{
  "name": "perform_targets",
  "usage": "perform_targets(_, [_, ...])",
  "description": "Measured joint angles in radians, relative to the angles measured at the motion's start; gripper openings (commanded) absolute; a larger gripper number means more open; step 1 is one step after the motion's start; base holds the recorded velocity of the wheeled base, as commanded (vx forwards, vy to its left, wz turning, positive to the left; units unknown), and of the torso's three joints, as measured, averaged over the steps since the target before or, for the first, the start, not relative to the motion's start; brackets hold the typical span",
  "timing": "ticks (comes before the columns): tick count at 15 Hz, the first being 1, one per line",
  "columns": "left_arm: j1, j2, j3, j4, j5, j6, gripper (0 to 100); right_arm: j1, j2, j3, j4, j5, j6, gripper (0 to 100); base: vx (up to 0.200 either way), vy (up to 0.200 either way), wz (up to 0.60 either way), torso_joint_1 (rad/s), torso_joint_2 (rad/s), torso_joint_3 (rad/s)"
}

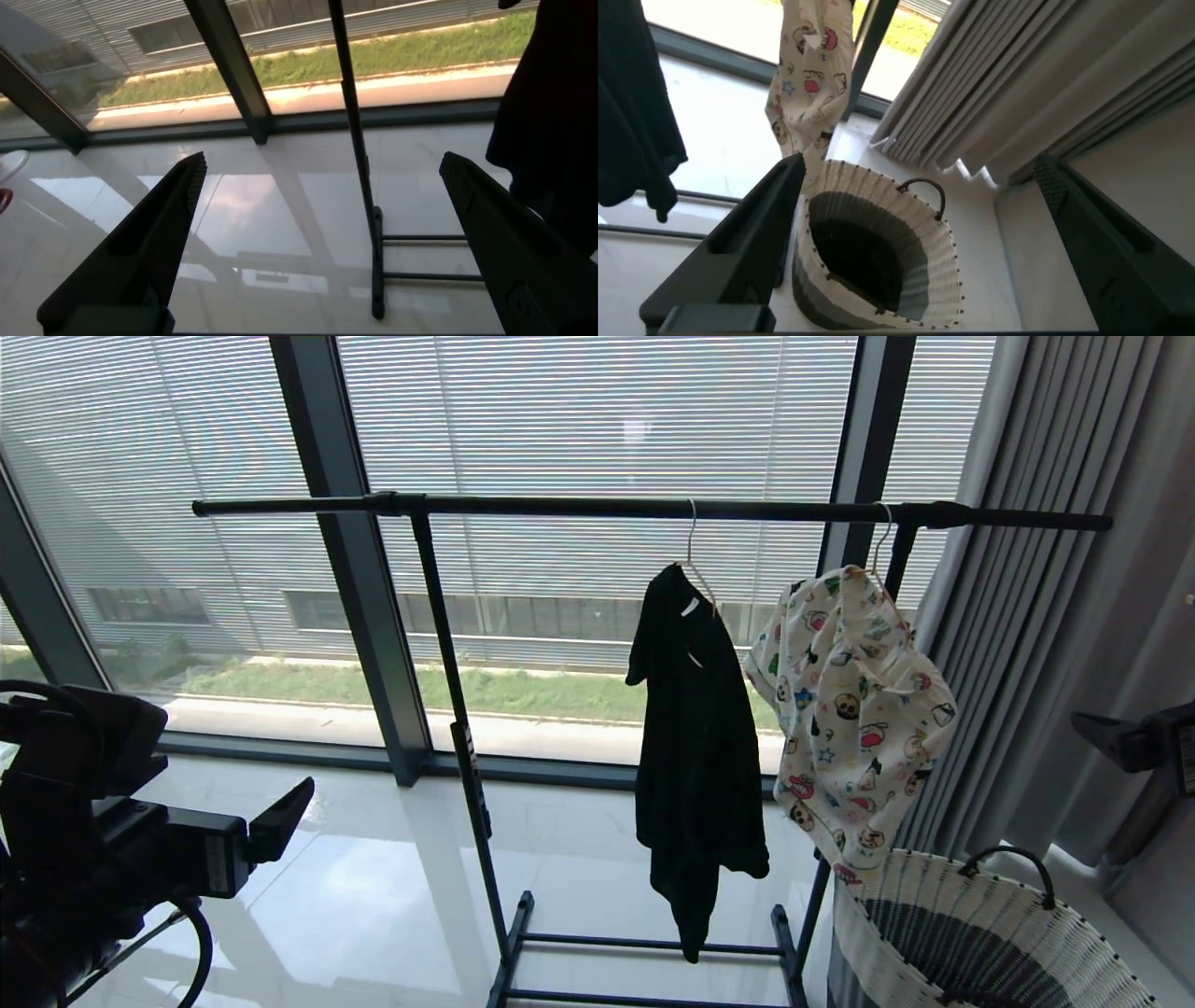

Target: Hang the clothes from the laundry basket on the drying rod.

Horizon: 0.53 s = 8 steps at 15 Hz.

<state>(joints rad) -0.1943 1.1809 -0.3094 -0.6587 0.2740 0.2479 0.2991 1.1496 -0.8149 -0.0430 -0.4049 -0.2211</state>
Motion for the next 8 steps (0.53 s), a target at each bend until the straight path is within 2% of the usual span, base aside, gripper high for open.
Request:
perform_targets(4, [0.043, -0.049, 0.032, -0.013, 0.058, -0.003, 100, -0.066, -0.04, 0.057, 0.0, 0.007, 0.01, 100, 0.0, 0.0, 0.0, -0.209, 0.5, 0.281])
perform_targets(8, [0.175, -0.215, 0.154, -0.013, 0.082, -0.001, 100, -0.139, -0.154, 0.181, 0.0, 0.011, 0.046, 100, 0.0, 0.0, 0.0, -0.194, 0.47, 0.283])
